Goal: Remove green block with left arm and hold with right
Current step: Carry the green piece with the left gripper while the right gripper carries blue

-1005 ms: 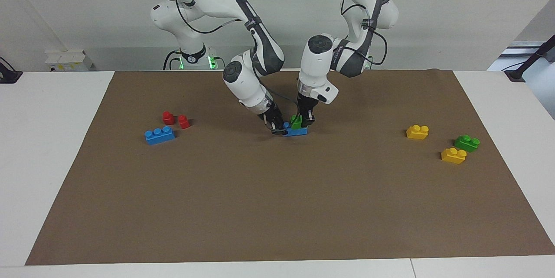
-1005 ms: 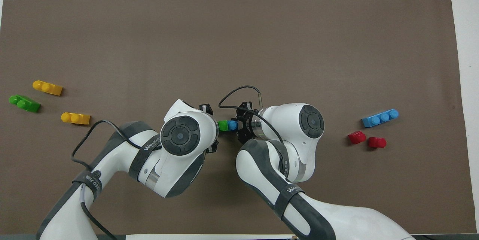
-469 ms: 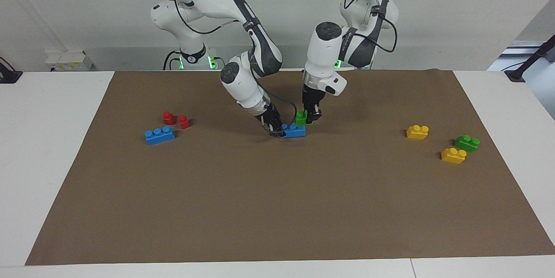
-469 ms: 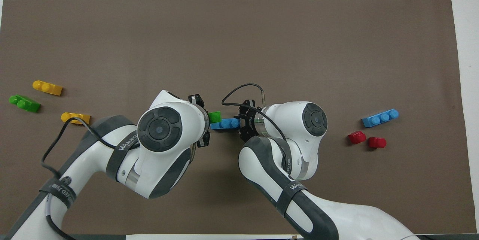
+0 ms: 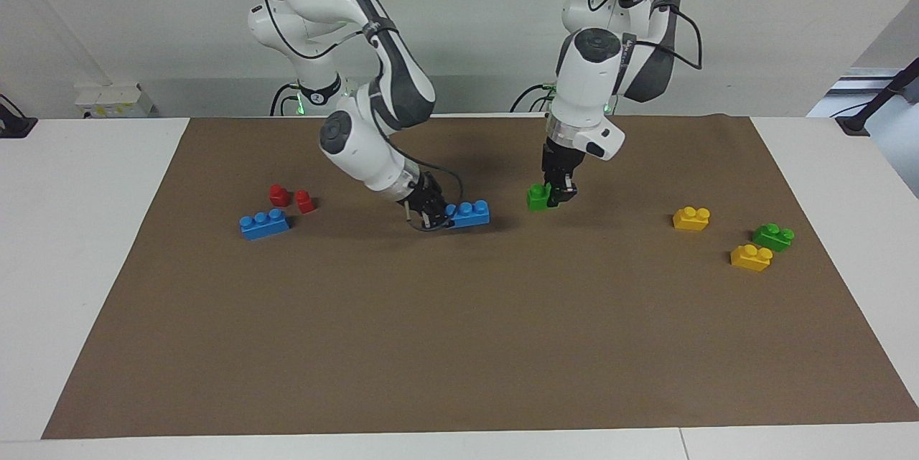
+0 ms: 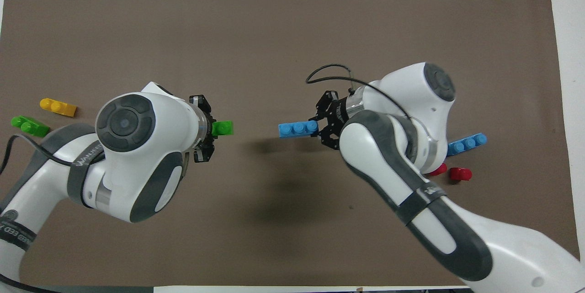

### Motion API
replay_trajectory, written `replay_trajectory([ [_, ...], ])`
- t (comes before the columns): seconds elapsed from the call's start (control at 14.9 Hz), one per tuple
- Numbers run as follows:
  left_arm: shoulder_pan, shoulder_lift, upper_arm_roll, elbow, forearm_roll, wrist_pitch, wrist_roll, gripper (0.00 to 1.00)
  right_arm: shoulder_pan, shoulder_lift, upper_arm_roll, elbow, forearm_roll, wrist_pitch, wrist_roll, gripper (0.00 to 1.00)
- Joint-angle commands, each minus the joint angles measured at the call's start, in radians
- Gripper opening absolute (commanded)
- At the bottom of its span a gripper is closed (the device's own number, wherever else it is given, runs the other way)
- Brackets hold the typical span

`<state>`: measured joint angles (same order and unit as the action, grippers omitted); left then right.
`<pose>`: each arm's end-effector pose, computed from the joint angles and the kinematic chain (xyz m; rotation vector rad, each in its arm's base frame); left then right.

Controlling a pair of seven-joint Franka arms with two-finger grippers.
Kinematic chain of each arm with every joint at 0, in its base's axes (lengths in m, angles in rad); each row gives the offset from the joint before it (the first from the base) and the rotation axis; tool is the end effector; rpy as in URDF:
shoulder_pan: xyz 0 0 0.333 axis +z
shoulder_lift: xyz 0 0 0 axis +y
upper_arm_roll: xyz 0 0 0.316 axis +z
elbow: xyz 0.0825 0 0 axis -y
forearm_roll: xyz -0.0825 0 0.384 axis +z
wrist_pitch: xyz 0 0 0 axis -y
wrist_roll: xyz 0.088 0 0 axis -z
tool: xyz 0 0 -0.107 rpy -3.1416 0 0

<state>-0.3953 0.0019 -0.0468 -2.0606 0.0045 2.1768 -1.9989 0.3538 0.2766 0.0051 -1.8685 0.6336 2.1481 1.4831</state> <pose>0.5064 -0.2395 0.4440 2.1634 2.1283 0.0649 0.5771 0.2426 0.3752 -2.0387 1.8574 0.5937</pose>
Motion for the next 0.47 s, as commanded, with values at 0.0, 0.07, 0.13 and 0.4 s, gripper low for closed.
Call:
replay_trajectory([
  [0.0,0.099,0.010,-0.008,0.033,0.008,-0.043,0.179,0.00,-0.125,0.004,0.009,0.099,-0.090,-0.140,-0.039,0.00],
  [0.07,0.137,0.012,-0.008,0.033,0.008,-0.041,0.243,0.00,-0.177,0.007,0.010,0.132,-0.100,-0.195,-0.058,0.00],
  [0.13,0.173,0.012,-0.010,0.031,0.008,-0.041,0.302,0.00,-0.223,0.009,0.007,0.149,-0.106,-0.241,-0.078,0.00],
  [0.4,0.283,0.013,-0.010,0.020,0.008,-0.025,0.497,0.00,-0.393,0.013,0.007,0.108,-0.164,-0.254,-0.282,0.00],
])
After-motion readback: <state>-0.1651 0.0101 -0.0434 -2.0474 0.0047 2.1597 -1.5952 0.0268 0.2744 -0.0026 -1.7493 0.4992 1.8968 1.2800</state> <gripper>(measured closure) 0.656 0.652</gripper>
